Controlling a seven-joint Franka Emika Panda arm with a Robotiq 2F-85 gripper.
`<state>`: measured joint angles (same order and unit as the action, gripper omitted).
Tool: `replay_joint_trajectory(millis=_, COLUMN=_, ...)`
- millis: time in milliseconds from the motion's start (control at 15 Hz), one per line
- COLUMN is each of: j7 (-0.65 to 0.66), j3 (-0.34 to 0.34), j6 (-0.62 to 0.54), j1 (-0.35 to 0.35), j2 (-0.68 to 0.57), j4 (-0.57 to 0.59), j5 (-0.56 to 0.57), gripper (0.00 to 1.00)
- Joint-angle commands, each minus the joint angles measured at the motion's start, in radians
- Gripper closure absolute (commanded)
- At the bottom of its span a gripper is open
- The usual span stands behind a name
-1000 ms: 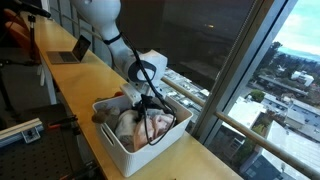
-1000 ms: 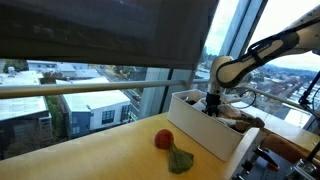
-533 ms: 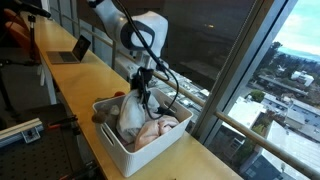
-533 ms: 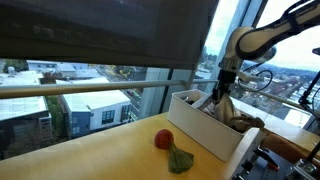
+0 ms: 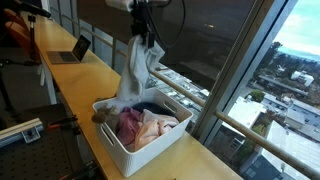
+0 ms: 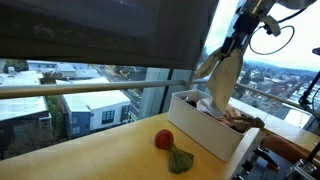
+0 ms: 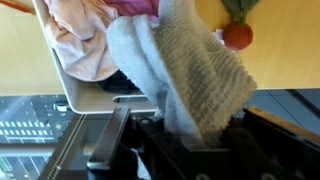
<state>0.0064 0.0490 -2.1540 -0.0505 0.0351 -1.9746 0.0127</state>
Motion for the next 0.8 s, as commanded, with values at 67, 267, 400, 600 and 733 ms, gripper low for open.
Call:
replay_joint_trajectory(millis=67, j7=0.048, j3=0.103, j6=0.099, j1=-0.095, j2=0.003, j4=0.145, j5=0.018, gripper=1.00)
replay_joint_trajectory(millis=267, j7=0.098, j3=0.173, j6=0.131, j1=-0.158, j2=-0.072, j4=0.239, j5=0.030, gripper=1.00)
replay_joint_trajectory(millis=400, j7=0.108, j3=0.194, j6=0.142, j1=-0.184, j2=-0.108, j4=0.260, j5=0.026, gripper=1.00)
replay_joint_trajectory(millis=600, j7=0.104, j3=0.191, j6=0.123, j1=-0.197, j2=-0.150, j4=0.228, j5=0.026, gripper=1.00)
replay_joint_trajectory(millis=733, j7=0.102, j3=0.182, j6=0.131, j1=-0.193, j2=-0.167, j4=0.213, j5=0.012, gripper=0.83)
